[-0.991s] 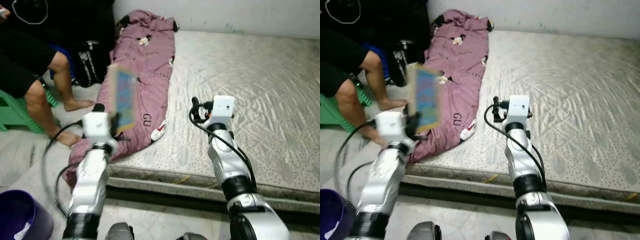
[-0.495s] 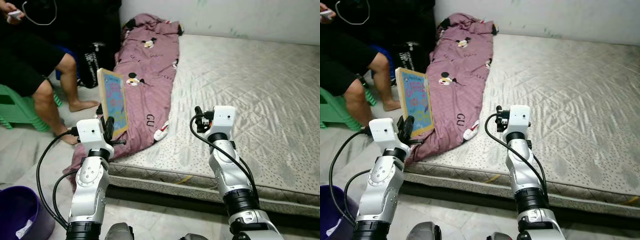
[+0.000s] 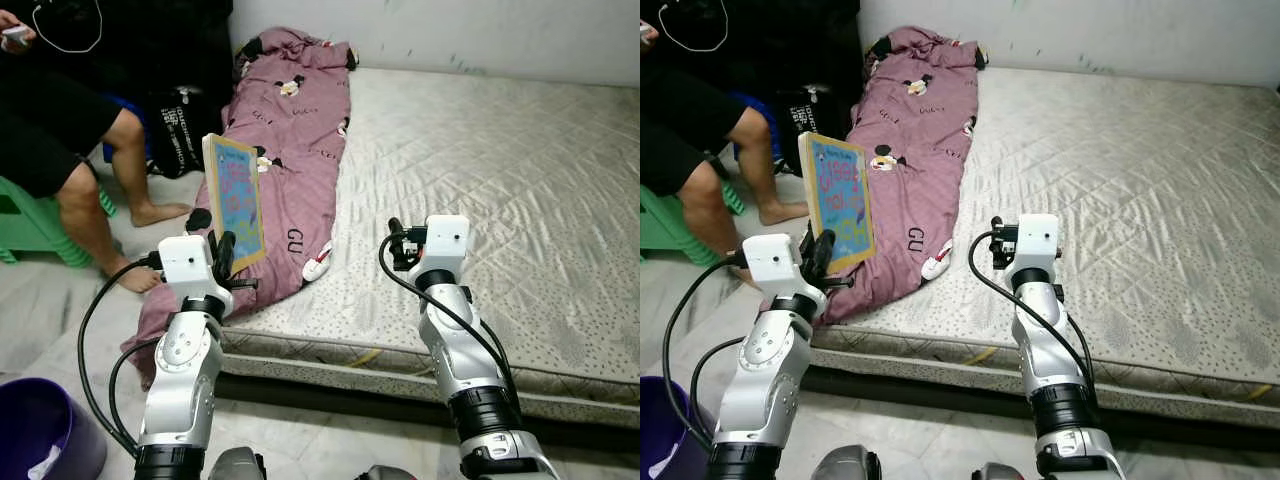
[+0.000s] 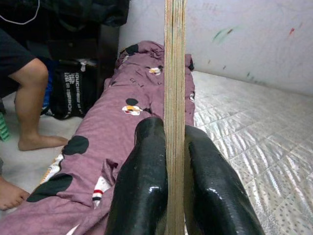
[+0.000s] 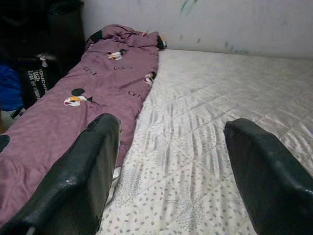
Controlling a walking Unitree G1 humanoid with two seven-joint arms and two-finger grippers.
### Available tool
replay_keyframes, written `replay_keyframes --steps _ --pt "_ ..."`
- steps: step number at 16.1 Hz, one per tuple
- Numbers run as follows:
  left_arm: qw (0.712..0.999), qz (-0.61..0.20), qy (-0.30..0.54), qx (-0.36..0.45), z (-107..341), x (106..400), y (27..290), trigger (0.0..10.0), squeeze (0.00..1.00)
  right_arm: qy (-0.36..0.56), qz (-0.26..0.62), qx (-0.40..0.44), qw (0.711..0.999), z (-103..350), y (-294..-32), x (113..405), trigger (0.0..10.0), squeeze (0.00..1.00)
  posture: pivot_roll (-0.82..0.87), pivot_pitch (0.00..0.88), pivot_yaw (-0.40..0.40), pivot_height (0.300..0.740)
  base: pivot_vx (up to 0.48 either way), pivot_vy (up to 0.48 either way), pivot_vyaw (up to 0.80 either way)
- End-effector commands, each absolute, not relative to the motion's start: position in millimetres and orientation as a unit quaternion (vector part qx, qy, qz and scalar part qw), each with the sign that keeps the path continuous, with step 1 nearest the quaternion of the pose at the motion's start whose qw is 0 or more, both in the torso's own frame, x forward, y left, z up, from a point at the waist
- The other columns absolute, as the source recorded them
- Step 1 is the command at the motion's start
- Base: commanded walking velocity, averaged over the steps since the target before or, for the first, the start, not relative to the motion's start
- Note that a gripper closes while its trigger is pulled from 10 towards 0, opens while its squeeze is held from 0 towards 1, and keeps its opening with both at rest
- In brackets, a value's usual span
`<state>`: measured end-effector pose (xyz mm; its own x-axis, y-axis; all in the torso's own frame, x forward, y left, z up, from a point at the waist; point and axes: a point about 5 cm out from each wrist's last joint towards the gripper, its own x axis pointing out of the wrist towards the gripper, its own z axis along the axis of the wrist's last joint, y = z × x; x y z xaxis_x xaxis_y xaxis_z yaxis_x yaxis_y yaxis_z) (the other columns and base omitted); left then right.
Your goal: Clean up the room
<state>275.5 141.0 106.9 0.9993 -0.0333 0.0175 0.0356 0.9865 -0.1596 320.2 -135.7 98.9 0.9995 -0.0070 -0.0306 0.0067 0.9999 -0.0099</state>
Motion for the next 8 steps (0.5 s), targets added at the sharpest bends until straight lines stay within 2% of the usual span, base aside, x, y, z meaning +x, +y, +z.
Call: replay_keyframes --steps 1,4,8 --pt "0.996 -0.023 -0.029 -0.081 117.0 275.5 139.7 10.0 0.0 0.014 -0.001 -0.004 1.0 101.5 -135.4 319.6 10.0 0.0 0.03 0.0 0.002 0.74 0.0 0.0 -0.41" --pt "0.996 -0.028 -0.026 -0.078 116.4 274.0 137.5 10.0 0.0 0.019 0.0 -0.004 1.0 100.9 -135.0 318.5 10.0 0.0 0.03 0.0 0.001 0.74 0.0 0.0 -0.57" --pt "0.996 -0.033 -0.023 -0.079 116.9 274.3 136.0 10.0 0.0 0.023 0.001 -0.005 1.0 100.7 -134.7 317.2 10.0 0.0 0.03 0.0 0.002 0.74 0.0 0.0 0.0"
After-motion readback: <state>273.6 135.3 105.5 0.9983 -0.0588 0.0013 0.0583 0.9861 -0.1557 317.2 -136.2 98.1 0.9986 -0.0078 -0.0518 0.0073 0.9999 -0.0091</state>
